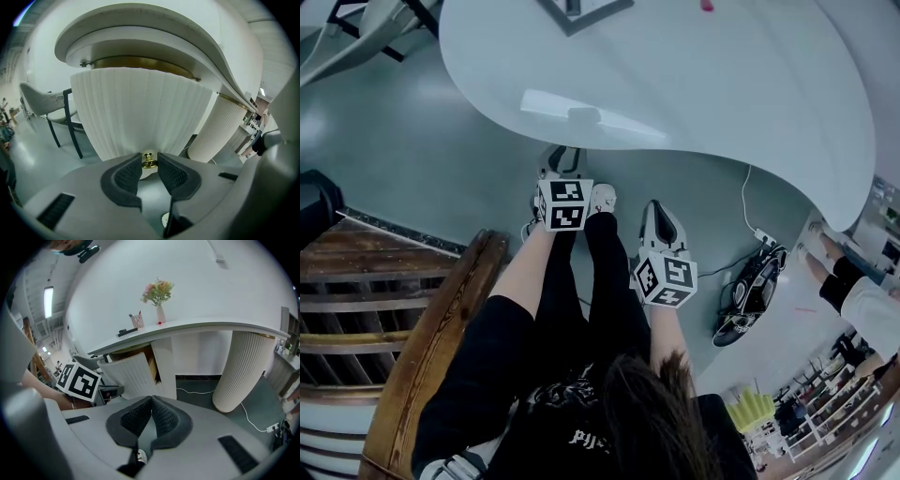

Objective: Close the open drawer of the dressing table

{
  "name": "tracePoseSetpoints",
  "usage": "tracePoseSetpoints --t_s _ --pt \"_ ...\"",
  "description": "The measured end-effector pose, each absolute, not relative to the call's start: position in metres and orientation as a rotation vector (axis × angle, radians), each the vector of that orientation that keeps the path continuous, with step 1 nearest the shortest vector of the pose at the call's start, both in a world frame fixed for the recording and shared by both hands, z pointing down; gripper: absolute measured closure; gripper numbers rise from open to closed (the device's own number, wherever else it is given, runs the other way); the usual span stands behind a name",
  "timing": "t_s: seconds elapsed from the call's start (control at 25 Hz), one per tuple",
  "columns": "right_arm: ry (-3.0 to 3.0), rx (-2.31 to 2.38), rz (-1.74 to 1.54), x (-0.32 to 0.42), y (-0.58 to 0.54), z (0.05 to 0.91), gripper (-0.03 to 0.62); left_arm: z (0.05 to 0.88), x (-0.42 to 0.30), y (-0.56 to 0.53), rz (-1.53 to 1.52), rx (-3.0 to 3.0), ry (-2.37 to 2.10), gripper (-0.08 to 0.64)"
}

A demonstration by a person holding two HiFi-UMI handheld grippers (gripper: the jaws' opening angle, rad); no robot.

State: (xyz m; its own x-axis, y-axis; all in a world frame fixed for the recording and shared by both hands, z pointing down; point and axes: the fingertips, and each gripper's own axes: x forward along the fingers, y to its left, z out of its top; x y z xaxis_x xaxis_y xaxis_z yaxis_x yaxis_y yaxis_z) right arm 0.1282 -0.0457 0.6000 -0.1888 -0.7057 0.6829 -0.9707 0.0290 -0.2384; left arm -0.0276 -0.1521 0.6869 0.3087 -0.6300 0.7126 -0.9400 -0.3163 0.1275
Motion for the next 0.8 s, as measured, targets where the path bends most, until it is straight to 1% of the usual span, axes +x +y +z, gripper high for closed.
tracePoseSetpoints --t_s 0.8 --pt "-1.935 1.698 0.963 0.124 -0.053 0.609 0.566 0.687 -0.025 -0.176 0.737 2.099 -1.404 0.443"
